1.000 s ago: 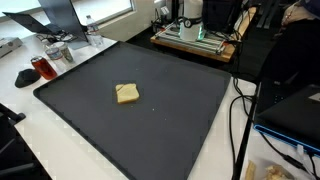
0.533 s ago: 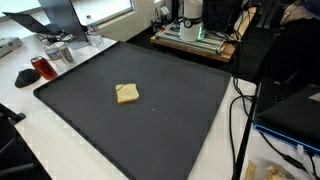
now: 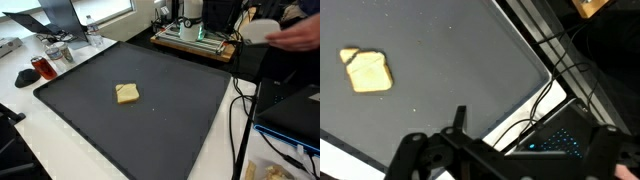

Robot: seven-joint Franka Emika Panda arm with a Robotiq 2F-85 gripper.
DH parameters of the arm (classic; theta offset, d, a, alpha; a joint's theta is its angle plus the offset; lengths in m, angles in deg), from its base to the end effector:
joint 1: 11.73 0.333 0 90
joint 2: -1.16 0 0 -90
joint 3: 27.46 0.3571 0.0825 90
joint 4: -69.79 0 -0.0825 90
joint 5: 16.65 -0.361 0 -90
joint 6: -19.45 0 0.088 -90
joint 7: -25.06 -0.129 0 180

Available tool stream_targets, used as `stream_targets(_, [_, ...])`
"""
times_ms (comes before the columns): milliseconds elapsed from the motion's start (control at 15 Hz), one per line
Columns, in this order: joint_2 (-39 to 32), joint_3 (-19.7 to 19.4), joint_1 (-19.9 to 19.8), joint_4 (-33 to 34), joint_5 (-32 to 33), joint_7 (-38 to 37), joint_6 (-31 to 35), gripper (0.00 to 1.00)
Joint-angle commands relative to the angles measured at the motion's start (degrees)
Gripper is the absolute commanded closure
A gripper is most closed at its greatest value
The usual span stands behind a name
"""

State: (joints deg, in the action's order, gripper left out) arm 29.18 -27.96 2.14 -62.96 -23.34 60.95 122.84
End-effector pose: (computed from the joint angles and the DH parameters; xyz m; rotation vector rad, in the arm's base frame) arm 0.3478 0.0947 0.5447 -2.7639 -1.2217 0.0002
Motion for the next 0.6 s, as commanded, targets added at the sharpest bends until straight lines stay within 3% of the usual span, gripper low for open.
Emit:
stream_targets(0, [1.25, 0.28, 2.81, -2.53, -2.58, 7.72, -0.29, 0.0])
stream_targets(200, [0.94, -0.27, 3.5, -3.3, -4.18, 13.46, -0.44, 0.0])
stream_targets(267, [0.77, -0.33, 3.17, -3.39, -4.17, 14.9, -0.7, 0.25])
stream_targets(400, [0.73, -0.61, 2.76, -3.44, -4.3, 17.6, -0.85, 0.34])
stream_targets(533, [0.64, -0.67, 2.63, -3.58, -4.73, 19.5, -0.55, 0.5])
